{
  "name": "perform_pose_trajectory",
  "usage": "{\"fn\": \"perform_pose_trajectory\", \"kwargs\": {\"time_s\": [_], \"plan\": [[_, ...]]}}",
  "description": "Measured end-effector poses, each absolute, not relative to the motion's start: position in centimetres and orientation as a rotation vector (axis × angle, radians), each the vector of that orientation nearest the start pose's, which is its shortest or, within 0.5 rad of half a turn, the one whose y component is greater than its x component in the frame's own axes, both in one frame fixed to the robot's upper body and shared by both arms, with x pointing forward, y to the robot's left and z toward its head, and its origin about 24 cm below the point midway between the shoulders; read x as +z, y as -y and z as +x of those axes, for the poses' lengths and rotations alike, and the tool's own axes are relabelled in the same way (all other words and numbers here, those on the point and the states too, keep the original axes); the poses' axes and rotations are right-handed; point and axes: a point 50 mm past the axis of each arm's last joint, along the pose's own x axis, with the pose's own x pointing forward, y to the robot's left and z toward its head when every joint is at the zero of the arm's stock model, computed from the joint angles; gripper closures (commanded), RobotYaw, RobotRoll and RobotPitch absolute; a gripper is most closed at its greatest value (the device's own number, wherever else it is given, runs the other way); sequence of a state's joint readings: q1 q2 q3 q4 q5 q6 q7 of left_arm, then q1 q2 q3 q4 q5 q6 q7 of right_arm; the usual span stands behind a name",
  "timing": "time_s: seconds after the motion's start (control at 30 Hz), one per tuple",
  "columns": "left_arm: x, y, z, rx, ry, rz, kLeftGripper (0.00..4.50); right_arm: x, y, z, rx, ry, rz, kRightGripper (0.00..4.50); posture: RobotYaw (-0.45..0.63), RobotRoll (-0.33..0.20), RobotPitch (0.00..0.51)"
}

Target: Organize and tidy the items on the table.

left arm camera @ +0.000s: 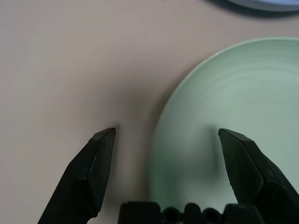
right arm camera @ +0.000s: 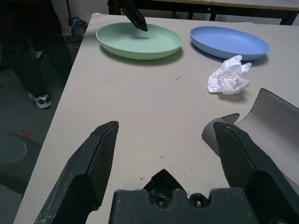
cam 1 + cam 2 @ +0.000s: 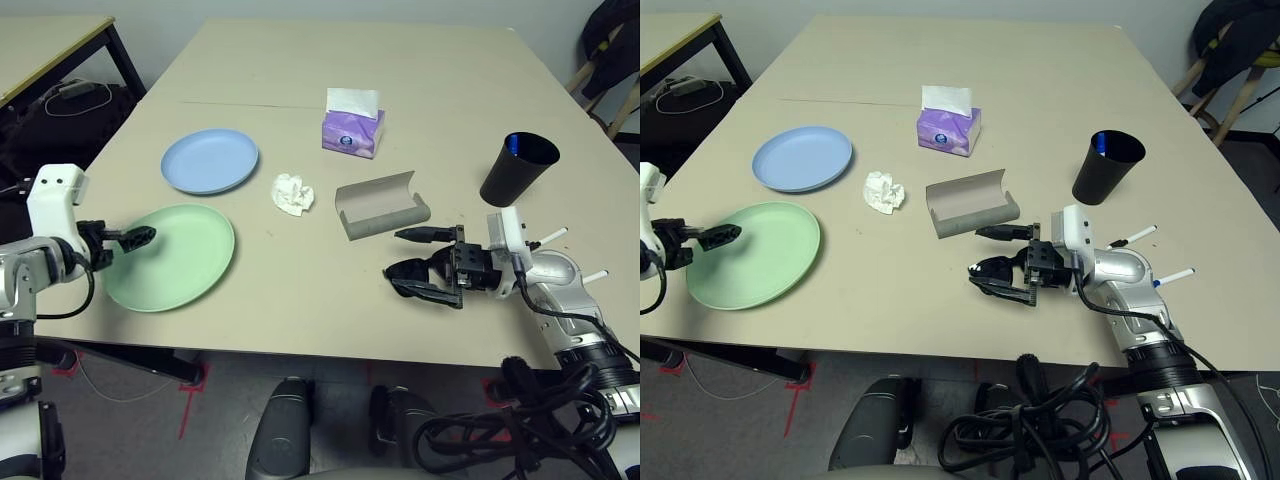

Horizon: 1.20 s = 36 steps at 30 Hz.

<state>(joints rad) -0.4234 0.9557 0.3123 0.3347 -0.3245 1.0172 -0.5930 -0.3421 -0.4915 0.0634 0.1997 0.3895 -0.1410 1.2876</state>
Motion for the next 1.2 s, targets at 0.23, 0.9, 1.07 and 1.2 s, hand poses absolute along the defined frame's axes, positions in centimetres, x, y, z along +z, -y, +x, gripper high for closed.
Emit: {"fn": "perform_pose_trajectory", "kwargs": {"time_s": [0.23, 0.9, 1.07, 1.2], "plan": [[14.7, -38.1, 25.8, 0.081, -0.726, -0.054, 0.97, 11.1, 17.4, 27.8, 1.323, 0.163, -0.264, 0.00, 0.21, 0.000, 0.094], [15.9, -38.0, 25.2, 0.068, -0.737, -0.180, 4.48, 11.2, 17.0, 28.0, 1.307, 0.173, -0.246, 0.00, 0.21, 0.000, 0.094], [16.9, -36.5, 26.2, 0.046, -0.703, -0.247, 4.48, 11.4, 16.9, 28.1, 1.308, 0.182, -0.248, 0.00, 0.21, 0.000, 0.094], [17.6, -35.0, 27.2, 0.011, -0.678, -0.293, 4.48, 11.4, 16.9, 28.1, 1.307, 0.185, -0.247, 0.00, 0.21, 0.000, 0.094]]}}
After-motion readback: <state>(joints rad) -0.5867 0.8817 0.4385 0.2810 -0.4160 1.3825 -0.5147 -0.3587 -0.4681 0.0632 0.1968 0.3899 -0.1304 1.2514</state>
